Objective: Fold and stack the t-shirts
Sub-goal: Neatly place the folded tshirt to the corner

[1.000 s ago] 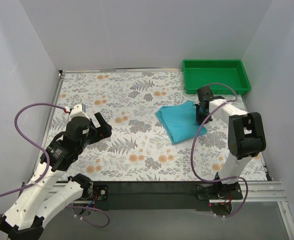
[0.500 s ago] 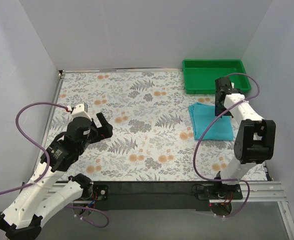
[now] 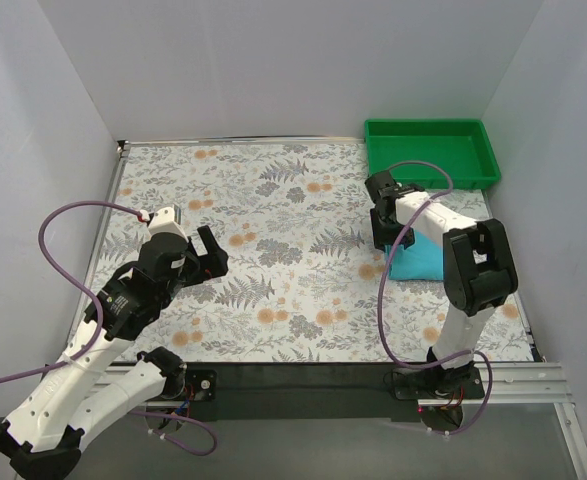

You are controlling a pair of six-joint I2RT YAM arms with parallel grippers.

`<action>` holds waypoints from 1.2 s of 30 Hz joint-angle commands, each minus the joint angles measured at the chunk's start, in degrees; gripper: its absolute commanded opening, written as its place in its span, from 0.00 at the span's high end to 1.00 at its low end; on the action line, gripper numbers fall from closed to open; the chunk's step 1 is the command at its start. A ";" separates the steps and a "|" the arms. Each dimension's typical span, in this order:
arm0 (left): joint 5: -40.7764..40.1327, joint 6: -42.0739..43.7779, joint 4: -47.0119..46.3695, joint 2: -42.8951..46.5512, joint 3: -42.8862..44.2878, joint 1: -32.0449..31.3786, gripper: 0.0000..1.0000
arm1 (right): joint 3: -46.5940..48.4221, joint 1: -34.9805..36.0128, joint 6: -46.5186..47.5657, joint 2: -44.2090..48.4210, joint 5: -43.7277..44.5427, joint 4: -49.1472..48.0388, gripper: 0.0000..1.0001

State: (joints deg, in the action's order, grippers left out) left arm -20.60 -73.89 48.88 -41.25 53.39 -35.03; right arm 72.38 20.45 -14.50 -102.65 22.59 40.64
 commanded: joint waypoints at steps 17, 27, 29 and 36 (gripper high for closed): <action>-1.72 1.11 -0.37 -0.84 1.11 -0.48 0.15 | -0.84 0.83 8.78 -12.74 16.78 0.93 0.96; -1.29 -0.29 0.42 -2.86 1.11 -0.57 0.15 | 3.47 -4.27 21.70 -16.52 20.65 -6.27 0.99; -1.02 -0.64 0.42 -3.22 1.28 -0.57 0.15 | 6.01 -4.28 22.41 -18.19 20.13 -6.45 0.99; 0.03 -2.31 0.60 -3.31 1.46 -0.57 0.15 | 12.17 -4.36 23.29 -21.62 17.66 -6.54 0.99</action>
State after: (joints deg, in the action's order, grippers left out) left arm -20.40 -75.13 48.95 -45.06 53.39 -35.38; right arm 82.32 16.14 8.27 -122.23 44.66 38.30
